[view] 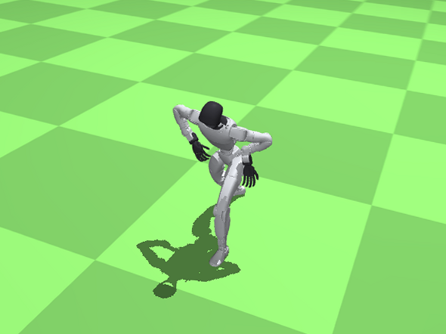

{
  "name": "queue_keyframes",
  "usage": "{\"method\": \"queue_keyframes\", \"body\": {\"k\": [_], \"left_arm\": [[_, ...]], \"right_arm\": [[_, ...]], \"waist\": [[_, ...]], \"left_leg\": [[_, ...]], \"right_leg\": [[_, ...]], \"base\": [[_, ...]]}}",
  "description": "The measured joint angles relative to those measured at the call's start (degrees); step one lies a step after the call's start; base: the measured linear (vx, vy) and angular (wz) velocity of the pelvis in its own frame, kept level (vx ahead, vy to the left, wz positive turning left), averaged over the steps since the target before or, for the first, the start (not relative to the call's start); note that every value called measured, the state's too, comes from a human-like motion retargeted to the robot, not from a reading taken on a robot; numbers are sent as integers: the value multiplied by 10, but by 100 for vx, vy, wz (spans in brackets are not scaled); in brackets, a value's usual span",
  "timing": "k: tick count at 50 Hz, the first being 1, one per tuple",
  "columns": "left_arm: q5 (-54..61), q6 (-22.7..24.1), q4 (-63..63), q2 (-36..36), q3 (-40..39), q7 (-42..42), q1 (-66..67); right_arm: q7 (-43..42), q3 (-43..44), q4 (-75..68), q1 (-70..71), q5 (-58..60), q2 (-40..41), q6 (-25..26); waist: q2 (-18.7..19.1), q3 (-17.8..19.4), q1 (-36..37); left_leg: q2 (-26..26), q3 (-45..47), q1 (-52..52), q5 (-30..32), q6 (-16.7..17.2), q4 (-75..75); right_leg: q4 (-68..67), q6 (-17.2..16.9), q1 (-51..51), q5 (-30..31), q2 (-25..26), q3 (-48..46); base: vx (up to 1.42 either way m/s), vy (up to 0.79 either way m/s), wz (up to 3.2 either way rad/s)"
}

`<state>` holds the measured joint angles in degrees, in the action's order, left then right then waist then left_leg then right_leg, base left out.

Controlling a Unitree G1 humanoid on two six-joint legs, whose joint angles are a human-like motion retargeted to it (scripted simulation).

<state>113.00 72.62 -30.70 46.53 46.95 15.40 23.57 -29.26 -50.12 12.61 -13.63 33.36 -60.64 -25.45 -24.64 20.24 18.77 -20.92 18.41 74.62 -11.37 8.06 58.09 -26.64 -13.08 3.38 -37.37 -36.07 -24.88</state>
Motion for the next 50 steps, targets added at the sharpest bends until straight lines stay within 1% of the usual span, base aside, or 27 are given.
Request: {"method": "queue_keyframes", "body": {"k": [3,7,10,11,13,14,15,16,18,19,20,22,23,25,27,29,31,33,35,37,38,40,42,43,45,47,50], "left_arm": [[0,6,-12,-2,-5,6,9],[0,25,-25,-4,4,16,6],[0,38,-29,-3,4,28,-6],[0,40,-28,-3,-6,31,-10],[0,42,-25,-4,-33,34,-10],[0,41,-24,-6,-50,35,-3],[0,40,-25,-8,-67,35,6],[0,38,-26,-10,-80,36,19],[0,37,-26,-13,-97,38,41],[0,36,-20,-14,-97,39,48],[0,34,-12,-14,-95,40,52],[0,20,24,-18,-78,29,53],[0,9,47,-21,-68,16,52],[-24,-14,92,-27,-50,-8,55],[-60,-29,130,-38,-32,-19,51],[-93,-33,159,-51,-12,-18,41],[-121,-28,178,-63,13,-13,29],[-152,-25,195,-74,40,-4,14],[-181,-27,207,-78,57,4,9],[-233,-48,223,-74,56,28,7],[-276,-69,231,-73,50,55,4],[-308,-70,218,-76,33,98,5],[-297,-64,197,-86,20,141,-1],[-304,-73,195,-89,20,155,-9],[-331,-82,191,-92,28,171,-29],[-352,-59,183,-87,56,173,-33],[-331,-16,157,-74,99,184,-34]], "right_arm": [[-17,1,9,-8,14,-9,3],[-48,-1,7,-13,43,-9,9],[-58,-2,-6,-8,57,3,14],[-58,4,-12,-10,59,7,15],[-53,24,-22,-27,59,17,14],[-48,37,-26,-44,54,21,10],[-41,51,-28,-65,47,24,6],[-30,62,-26,-89,31,25,-2],[-9,77,-20,-128,-6,26,-15],[0,78,-17,-136,-24,24,-19],[7,77,-14,-140,-41,23,-21],[10,63,-14,-123,-58,19,-22],[7,56,-17,-112,-57,18,-22],[-1,52,-25,-101,-45,18,-24],[-5,62,-35,-102,-30,19,-29],[-6,73,-43,-102,-20,21,-31],[-6,84,-48,-103,-13,23,-34],[-1,94,-49,-104,-13,22,-36],[2,106,-41,-110,-8,19,-35],[8,131,-16,-120,-7,2,-28],[13,148,4,-125,-12,-10,-23],[18,175,37,-130,-13,-19,-21],[27,187,69,-116,-23,-26,-14],[31,185,82,-102,-28,-30,-7],[19,174,103,-75,-21,-35,4],[-19,142,115,-65,-10,-42,2],[-89,102,130,-73,3,-60,1]], "waist": [[12,37,-7],[20,87,-6],[12,90,9],[6,84,20],[-6,65,48],[-12,50,64],[-17,34,80],[-20,19,95],[-18,-6,115],[-10,-14,118],[0,-21,118],[42,-27,104],[73,-28,95],[127,-23,60],[152,-18,-4],[160,-22,-75],[160,-27,-145],[156,-32,-210],[159,-30,-258],[181,-29,-289],[197,-29,-303],[233,-9,-306],[287,12,-294],[312,24,-285],[337,71,-283],[345,95,-287],[361,96,-280]], "left_leg": [[-17,-3,9,-17,-13,29],[-40,-7,38,-35,-16,98],[-49,1,56,-49,-19,146],[-52,6,54,-53,-20,155],[-56,19,42,-57,-23,160],[-56,27,28,-55,-24,151],[-55,35,12,-52,-25,138],[-47,44,-15,-42,-26,107],[-21,56,-84,-11,-23,15],[1,55,-130,19,-21,-59],[25,50,-180,54,-18,-142],[64,18,-309,168,-14,-367],[69,-4,-379,220,-12,-476],[72,-34,-489,238,-7,-613],[98,-50,-541,152,-10,-631],[129,-69,-575,106,-16,-619],[157,-94,-597,104,-14,-565],[183,-121,-615,102,-14,-490],[175,-157,-650,86,20,-416],[176,-201,-693,102,26,-362],[175,-231,-714,119,29,-350],[127,-285,-770,111,69,-349],[75,-300,-807,6,32,-361],[52,-295,-818,-68,2,-360],[13,-274,-842,-199,-28,-340],[-15,-252,-821,-272,-51,-293],[-48,-236,-739,-333,-68,-220]], "right_leg": [[-93,18,37,-29,-18,17],[-192,38,67,-67,-67,20],[-191,33,65,-75,-99,22],[-167,29,55,-66,-102,19],[-98,24,26,-20,-96,5],[-54,23,7,26,-86,-6],[-8,23,-13,82,-74,-18],[40,20,-32,155,-56,-24],[119,5,-57,285,-10,-11],[146,-4,-60,323,19,14],[167,-14,-59,349,52,47],[180,-12,-47,343,139,134],[179,-5,-43,339,191,175],[178,2,-34,353,281,225],[190,2,0,364,328,223],[207,1,61,349,351,196],[227,0,128,328,346,157],[252,-6,192,317,319,122],[282,-19,238,284,315,97],[290,-19,271,250,280,72],[284,-19,287,247,261,54],[247,-19,321,298,286,24],[107,-19,396,343,279,-6],[-4,-19,450,340,262,-10],[-200,-19,530,299,219,-17],[-286,-19,570,268,187,-25],[-320,-17,622,262,162,-40]], "base": [[-10,-1,-26],[-3,4,-26],[17,11,-22],[32,15,-31],[43,19,-42],[51,22,-48],[53,24,-44],[54,24,-36],[50,21,-11],[44,16,18],[39,13,33],[35,11,42],[32,10,64],[30,10,130],[24,5,243],[18,-3,297],[17,-8,317],[20,-15,312],[23,-37,265],[30,4,222],[23,2,182],[6,-26,103],[7,11,34],[6,25,23],[-5,8,47],[-16,-5,74],[-19,-3,57]]}}
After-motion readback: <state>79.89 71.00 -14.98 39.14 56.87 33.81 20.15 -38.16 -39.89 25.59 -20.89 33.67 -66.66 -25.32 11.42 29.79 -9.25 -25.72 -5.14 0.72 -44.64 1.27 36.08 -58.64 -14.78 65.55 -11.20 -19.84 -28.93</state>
